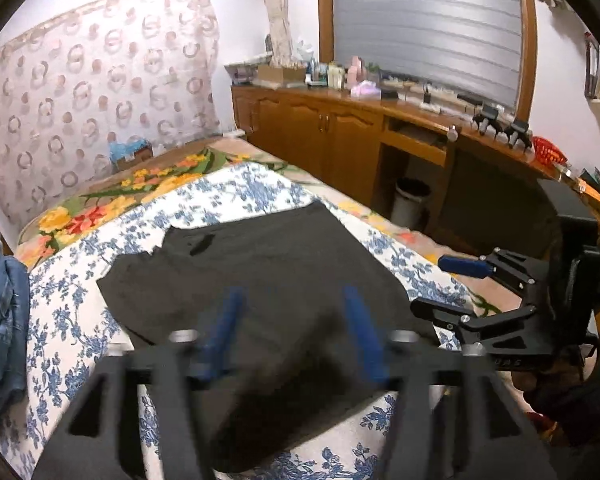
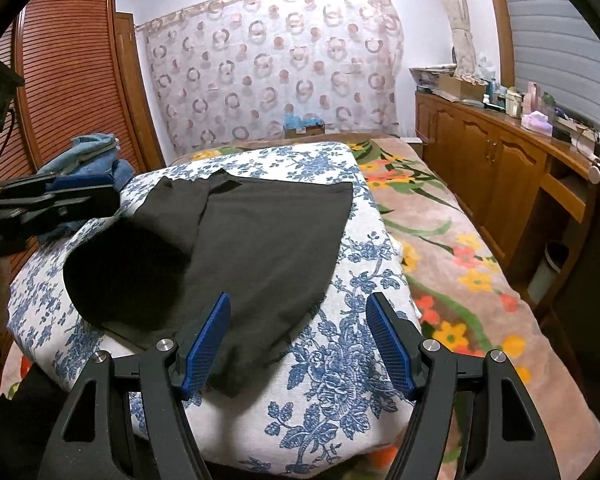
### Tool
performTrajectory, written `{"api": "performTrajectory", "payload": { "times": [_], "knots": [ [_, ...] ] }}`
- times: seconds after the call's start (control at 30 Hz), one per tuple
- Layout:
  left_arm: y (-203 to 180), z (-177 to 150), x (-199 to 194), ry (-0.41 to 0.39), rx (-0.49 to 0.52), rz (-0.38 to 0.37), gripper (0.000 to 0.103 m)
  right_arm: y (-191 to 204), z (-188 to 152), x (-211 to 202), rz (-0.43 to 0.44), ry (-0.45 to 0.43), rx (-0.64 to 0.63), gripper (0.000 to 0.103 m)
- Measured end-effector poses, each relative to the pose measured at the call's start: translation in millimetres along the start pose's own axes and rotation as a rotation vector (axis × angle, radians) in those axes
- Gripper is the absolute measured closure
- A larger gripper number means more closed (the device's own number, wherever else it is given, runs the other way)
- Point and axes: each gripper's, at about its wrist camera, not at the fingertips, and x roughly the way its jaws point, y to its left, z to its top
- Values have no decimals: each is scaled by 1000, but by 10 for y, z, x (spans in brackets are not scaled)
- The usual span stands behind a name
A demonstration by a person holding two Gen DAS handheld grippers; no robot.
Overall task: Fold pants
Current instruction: 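Open the left gripper and withdraw it from the folded side, then move the right gripper to the shirt hem and grasp it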
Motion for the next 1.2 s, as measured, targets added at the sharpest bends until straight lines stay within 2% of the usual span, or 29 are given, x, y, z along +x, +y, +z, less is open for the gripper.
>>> {"api": "performTrajectory", "payload": {
  "times": [0.03, 0.07, 0.27, 0.7, 0.93, 1.03, 1.2],
  "knots": [
    [14, -10, -14, -7, -4, 3, 26, -3, 3, 1, 1, -1, -1, 31],
    [34, -19, -30, -10, -9, 4, 24, 3, 26, 24, 3, -1, -2, 31],
    [194, -128, -51, -5, -33, 41, 24, 30, 46, 63, 12, -1, -6, 31],
    [596, -657, 106, 115, -111, 104, 24, 322, 57, 214, 99, 16, -53, 31],
    [665, -922, 223, 196, -132, 93, 24, 390, 68, 313, 138, 41, -74, 38],
    [683, -965, 226, 199, -143, 86, 24, 409, 45, 347, 153, 59, -91, 41],
    [697, -985, 213, 196, -153, 81, 24, 433, 35, 399, 175, 89, -103, 52]
  ]
}}
